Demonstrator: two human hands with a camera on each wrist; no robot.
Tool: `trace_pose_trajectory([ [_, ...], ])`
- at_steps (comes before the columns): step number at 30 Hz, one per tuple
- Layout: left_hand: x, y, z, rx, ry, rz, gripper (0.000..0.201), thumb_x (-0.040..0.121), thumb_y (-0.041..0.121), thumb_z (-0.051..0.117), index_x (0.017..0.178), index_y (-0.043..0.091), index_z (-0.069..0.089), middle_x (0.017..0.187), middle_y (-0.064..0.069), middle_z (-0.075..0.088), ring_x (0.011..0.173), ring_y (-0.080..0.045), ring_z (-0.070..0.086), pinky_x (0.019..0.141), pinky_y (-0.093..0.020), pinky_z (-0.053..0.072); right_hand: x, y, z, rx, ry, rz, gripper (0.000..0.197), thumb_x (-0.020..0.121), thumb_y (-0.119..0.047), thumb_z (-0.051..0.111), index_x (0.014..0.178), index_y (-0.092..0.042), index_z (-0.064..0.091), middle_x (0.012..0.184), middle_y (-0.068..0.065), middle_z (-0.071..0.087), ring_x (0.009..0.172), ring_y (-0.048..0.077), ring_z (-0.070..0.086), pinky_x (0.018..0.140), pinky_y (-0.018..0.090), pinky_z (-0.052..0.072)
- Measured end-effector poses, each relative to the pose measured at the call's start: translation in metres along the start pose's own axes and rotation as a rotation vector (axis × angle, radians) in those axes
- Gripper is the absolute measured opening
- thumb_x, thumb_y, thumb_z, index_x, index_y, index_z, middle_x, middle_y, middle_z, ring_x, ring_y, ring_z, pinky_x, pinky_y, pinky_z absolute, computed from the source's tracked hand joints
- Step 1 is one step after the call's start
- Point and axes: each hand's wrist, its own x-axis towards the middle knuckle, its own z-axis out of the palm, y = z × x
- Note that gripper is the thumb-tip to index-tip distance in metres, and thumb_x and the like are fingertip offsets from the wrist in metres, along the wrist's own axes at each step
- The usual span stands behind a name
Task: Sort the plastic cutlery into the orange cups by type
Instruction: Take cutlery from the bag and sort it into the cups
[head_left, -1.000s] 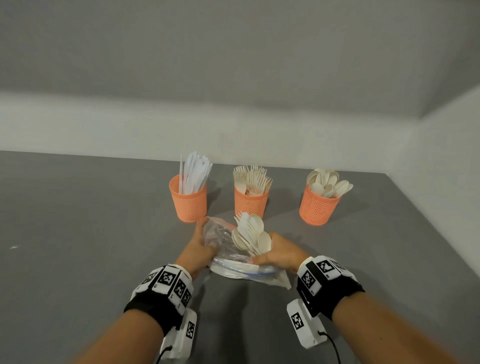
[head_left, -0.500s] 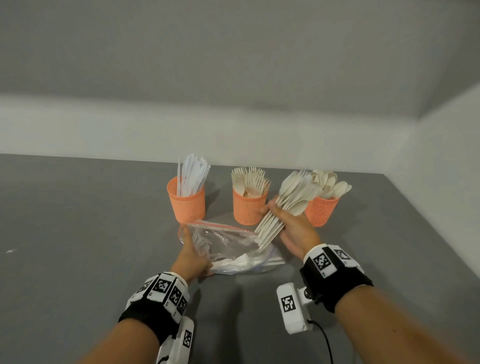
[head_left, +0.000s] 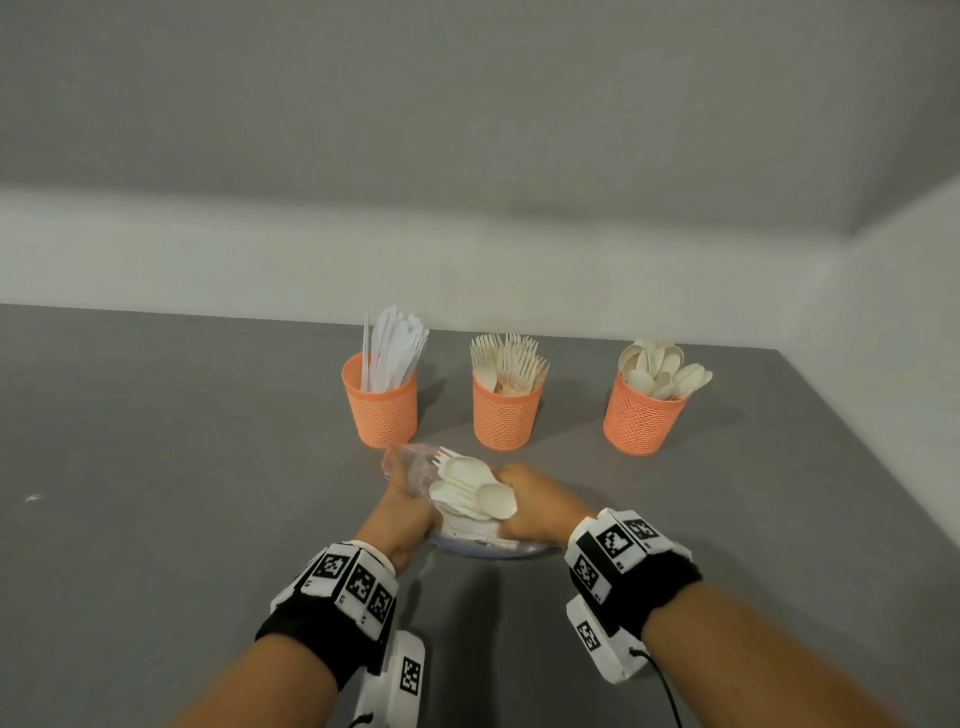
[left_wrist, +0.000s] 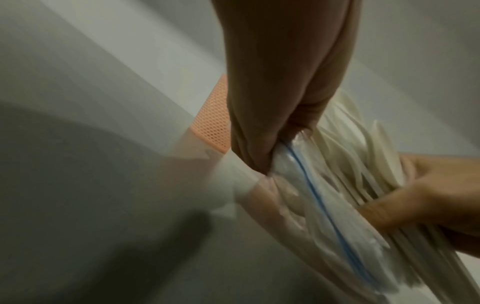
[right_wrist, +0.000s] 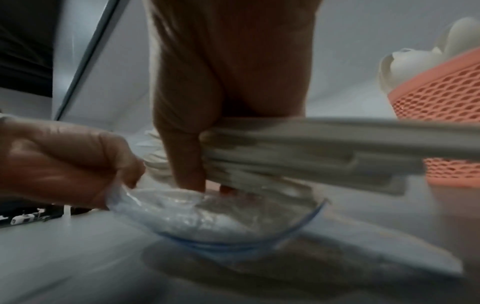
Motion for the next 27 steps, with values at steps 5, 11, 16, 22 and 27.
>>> trace_pose_trajectory([
  [5, -0.007, -0.003, 0.005, -0.147, 0.005, -0.102, 0.065, 0.067, -0.033, 0.015, 0.101, 0.020, 0.034, 0.088, -0.014, 0.053, 0.074, -0.028, 0.059, 0.038, -0.023, 0.047, 0.004, 0.004, 0.001, -0.006, -0.061, 0.121, 0.058, 0.076, -0.002, 0.066, 0.129, -0.008, 0.046, 0.127, 0.012, 0.056, 0.115, 0.029, 0.054, 0.082, 0.025, 0.039],
  [11, -0.001, 0.005, 0.006, -0.285, 0.018, -0.202, 0.059, 0.069, -0.029, 0.016, 0.099, 0.017, 0.036, 0.090, -0.016, 0.049, 0.078, -0.031, 0.055, 0.044, -0.031, 0.053, 0.006, 0.012, -0.006, 0.068, -0.039, 0.128, 0.042, 0.076, -0.005, 0.067, 0.116, -0.004, 0.055, 0.116, 0.013, 0.062, 0.108, 0.029, 0.057, 0.079, 0.028, 0.040],
  [16, 0.008, 0.005, -0.002, -0.356, 0.089, -0.167, 0.059, 0.070, -0.028, 0.017, 0.102, 0.017, 0.039, 0.100, -0.016, 0.052, 0.084, -0.030, 0.057, 0.052, -0.033, 0.054, 0.000, 0.025, -0.021, 0.352, 0.003, 0.145, 0.045, 0.075, -0.011, 0.074, 0.116, -0.005, 0.058, 0.111, 0.007, 0.064, 0.099, 0.020, 0.057, 0.086, 0.026, 0.042],
  [22, 0.007, 0.010, -0.013, -0.326, -0.105, -0.128, 0.047, 0.082, -0.011, 0.047, 0.121, 0.015, 0.052, 0.111, -0.014, 0.063, 0.097, -0.032, 0.061, 0.074, -0.041, 0.054, -0.003, 0.038, -0.023, 0.729, 0.046, 0.133, 0.045, 0.067, -0.011, 0.080, 0.110, -0.010, 0.064, 0.110, 0.010, 0.070, 0.105, 0.024, 0.065, 0.101, 0.043, 0.047],
  [27, 0.004, 0.003, -0.018, 0.055, 0.224, -0.078, 0.009, 0.079, -0.005, 0.059, 0.080, 0.003, 0.062, 0.072, -0.013, 0.059, 0.062, -0.023, 0.054, 0.060, -0.032, 0.046, -0.002, 0.037, -0.023, 0.815, 0.107, 0.111, 0.050, 0.063, -0.016, 0.080, 0.111, -0.011, 0.064, 0.111, 0.010, 0.070, 0.106, 0.024, 0.065, 0.102, 0.046, 0.046],
])
